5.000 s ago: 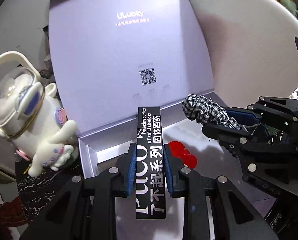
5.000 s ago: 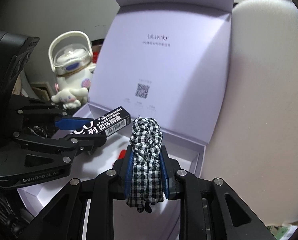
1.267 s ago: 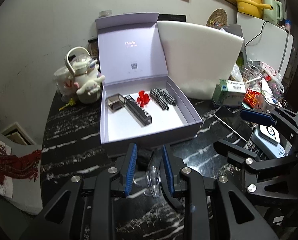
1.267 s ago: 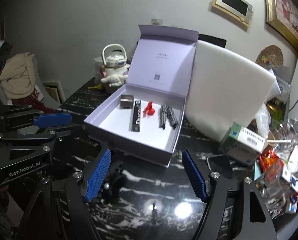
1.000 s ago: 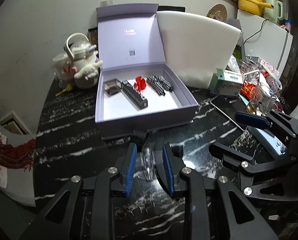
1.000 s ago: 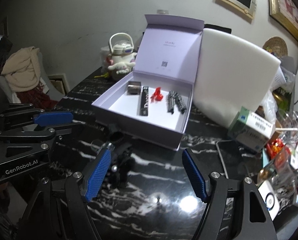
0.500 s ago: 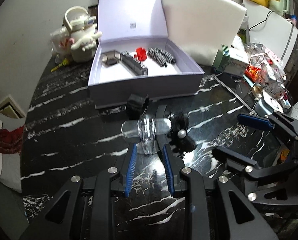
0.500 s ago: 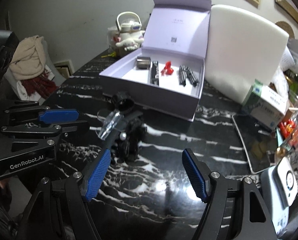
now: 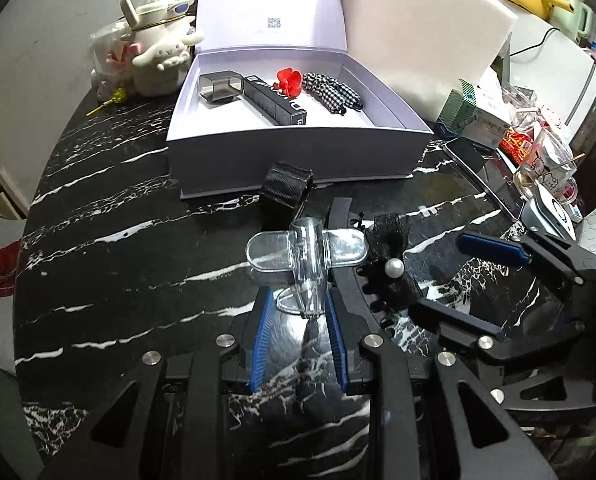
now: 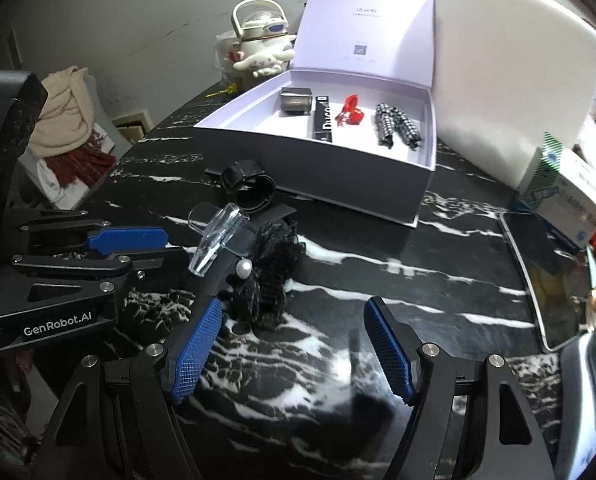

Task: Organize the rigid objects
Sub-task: 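Grasp the black strap loop with the left gripper while the right grasps the lace scrunchie, then lift and carry the strap loop and lace scrunchie over the lavender box with both grippers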

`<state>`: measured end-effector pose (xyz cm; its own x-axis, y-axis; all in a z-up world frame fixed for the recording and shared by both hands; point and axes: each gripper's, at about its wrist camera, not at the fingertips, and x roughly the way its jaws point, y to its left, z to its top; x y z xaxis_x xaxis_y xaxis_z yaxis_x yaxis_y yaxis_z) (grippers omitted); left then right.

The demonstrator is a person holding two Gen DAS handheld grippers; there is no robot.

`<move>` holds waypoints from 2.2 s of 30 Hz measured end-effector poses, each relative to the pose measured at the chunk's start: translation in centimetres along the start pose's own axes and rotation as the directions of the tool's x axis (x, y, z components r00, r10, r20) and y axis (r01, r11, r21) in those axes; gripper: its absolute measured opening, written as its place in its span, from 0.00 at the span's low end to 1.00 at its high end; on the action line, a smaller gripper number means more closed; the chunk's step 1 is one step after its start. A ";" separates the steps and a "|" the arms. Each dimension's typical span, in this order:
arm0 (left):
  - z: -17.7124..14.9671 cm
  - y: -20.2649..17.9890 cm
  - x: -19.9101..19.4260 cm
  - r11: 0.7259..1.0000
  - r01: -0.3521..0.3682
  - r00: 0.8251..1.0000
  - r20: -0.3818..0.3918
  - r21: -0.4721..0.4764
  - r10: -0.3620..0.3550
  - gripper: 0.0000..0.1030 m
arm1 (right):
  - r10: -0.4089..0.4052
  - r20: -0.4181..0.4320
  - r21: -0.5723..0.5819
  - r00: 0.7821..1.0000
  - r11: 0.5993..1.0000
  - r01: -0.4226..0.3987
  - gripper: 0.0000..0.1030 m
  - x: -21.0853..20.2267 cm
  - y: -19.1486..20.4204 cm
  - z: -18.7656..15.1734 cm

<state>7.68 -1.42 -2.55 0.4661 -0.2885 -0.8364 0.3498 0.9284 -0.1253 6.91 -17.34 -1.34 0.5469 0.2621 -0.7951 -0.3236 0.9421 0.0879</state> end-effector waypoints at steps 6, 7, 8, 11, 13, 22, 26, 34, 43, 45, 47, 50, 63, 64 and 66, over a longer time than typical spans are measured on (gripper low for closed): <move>0.4 0.8 0.5 0.999 0.041 0.999 0.000 -0.011 -0.041 0.26 | 0.038 -0.014 0.011 0.999 0.999 -0.037 0.72 1.5 -0.2 0.6; 0.5 0.9 0.5 0.999 0.048 0.999 0.003 -0.015 -0.048 0.26 | 0.045 -0.016 0.015 0.999 0.999 -0.045 0.71 1.6 -0.3 0.7; 0.6 1.2 0.5 0.998 0.052 0.999 0.005 -0.022 -0.052 0.26 | 0.054 -0.019 0.020 0.998 0.998 -0.054 0.68 1.9 -0.5 0.8; 1.1 1.6 0.5 0.998 0.052 0.999 0.012 -0.031 -0.052 0.26 | 0.083 -0.032 0.038 0.996 0.996 -0.081 0.65 2.5 -0.8 0.9; 1.3 1.8 0.3 0.998 0.054 0.998 0.026 -0.033 -0.053 0.26 | 0.097 -0.039 0.054 0.994 0.994 -0.095 0.61 3.0 -1.0 1.0; 3.5 2.2 0.8 0.997 0.071 0.996 0.051 -0.029 -0.069 0.26 | 0.157 -0.030 0.067 0.987 0.986 -0.155 0.35 3.1 -1.6 1.3; 4.1 1.9 1.3 0.998 0.066 0.996 0.053 -0.016 -0.065 0.26 | 0.143 -0.034 0.075 0.989 0.987 -0.140 0.35 2.9 -2.1 1.2; 5.3 1.7 2.7 0.999 0.052 0.998 0.038 -0.004 -0.052 0.26 | 0.141 -0.040 0.106 0.989 0.985 -0.136 0.35 2.7 -3.3 1.0; 6.3 1.6 4.7 0.998 0.052 0.999 -0.017 0.022 -0.052 0.33 | 0.160 -0.046 0.114 0.986 0.982 -0.154 0.35 3.1 -3.6 1.0; 6.4 1.7 5.2 0.998 0.068 0.997 -0.034 0.016 -0.067 0.33 | 0.165 -0.048 0.117 0.985 0.980 -0.158 0.35 3.2 -3.8 1.1; 6.6 1.6 5.7 0.997 0.074 0.996 -0.044 0.017 -0.073 0.33 | 0.164 -0.048 0.117 0.985 0.981 -0.157 0.35 3.2 -3.9 1.2; 6.7 1.5 6.2 0.995 0.097 0.994 -0.048 0.017 -0.096 0.33 | 0.163 -0.047 0.118 0.985 0.981 -0.157 0.35 3.3 -3.9 1.2; 6.6 1.0 5.0 0.991 0.124 0.991 0.041 0.043 -0.125 0.26 | 0.161 -0.041 0.126 0.986 0.980 -0.155 0.35 3.4 -4.3 1.0; 6.6 1.0 5.0 0.991 0.125 0.991 0.040 0.047 -0.127 0.26 | 0.159 -0.041 0.127 0.987 0.980 -0.152 0.35 3.3 -4.3 1.0; 6.5 0.9 4.8 0.991 0.122 0.991 0.044 0.054 -0.124 0.26 | 0.150 -0.038 0.125 0.988 0.982 -0.144 0.35 3.3 -4.3 0.9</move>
<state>15.52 -3.47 -3.18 0.4543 -0.4117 -0.7900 0.4474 0.8723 -0.1973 10.79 -20.32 -3.75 0.4623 0.3923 -0.7952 -0.2998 0.9132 0.2762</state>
